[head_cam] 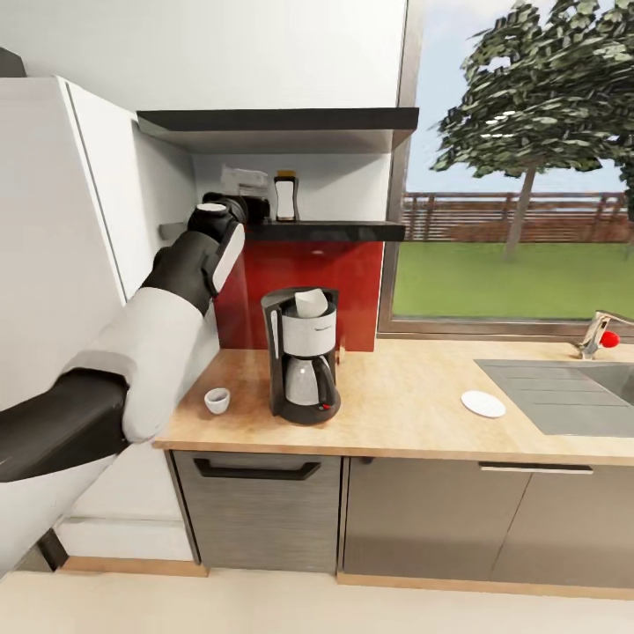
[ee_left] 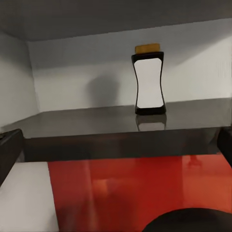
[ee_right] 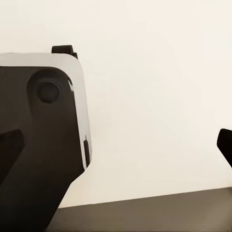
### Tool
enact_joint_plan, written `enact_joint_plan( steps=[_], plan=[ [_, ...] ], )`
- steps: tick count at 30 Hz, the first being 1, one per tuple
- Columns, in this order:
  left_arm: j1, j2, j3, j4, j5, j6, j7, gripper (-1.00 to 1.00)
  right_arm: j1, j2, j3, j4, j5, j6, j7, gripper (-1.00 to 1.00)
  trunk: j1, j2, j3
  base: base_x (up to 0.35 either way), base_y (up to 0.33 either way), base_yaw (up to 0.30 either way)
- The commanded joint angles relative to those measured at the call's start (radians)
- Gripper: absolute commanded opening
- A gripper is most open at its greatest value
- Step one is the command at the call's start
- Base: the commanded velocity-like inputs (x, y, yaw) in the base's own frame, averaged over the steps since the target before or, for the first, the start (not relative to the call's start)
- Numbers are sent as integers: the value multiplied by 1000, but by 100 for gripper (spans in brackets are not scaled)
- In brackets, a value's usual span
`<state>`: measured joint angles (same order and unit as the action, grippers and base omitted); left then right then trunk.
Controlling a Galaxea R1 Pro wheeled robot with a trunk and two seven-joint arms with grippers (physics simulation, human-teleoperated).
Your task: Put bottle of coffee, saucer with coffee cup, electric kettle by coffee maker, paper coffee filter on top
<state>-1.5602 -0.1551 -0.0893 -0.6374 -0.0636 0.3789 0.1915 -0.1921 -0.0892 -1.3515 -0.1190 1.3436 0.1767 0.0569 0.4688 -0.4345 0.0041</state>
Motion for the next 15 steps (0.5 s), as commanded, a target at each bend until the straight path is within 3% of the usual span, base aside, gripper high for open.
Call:
enact_joint_plan(
  steps=[1, 4, 5, 10, 15],
  plan=[
    [-11, 0, -3, 13, -6, 6, 4, 100, 0, 1, -6, -2, 8, 3, 6, 100, 0, 0, 0, 0, 0, 0],
    [-50, -1, 0, 60, 3, 6, 2, 100, 1, 5, -6, -1, 8, 3, 5, 100, 0, 0, 0, 0, 0, 0],
    [-58, -2, -1, 70, 25, 5, -3, 100, 2, 6, -7, -1, 8, 3, 6, 100, 0, 0, 0, 0, 0, 0],
    [-63, -2, -5, 67, 71, 4, -8, 100, 2, 4, -10, -1, 7, 3, 6, 100, 0, 0, 0, 0, 0, 0],
    [-63, -3, -7, 64, 75, 6, 8, 100, 2, 3, -10, -2, 7, 2, 6, 100, 0, 0, 0, 0, 0, 0]
  ],
)
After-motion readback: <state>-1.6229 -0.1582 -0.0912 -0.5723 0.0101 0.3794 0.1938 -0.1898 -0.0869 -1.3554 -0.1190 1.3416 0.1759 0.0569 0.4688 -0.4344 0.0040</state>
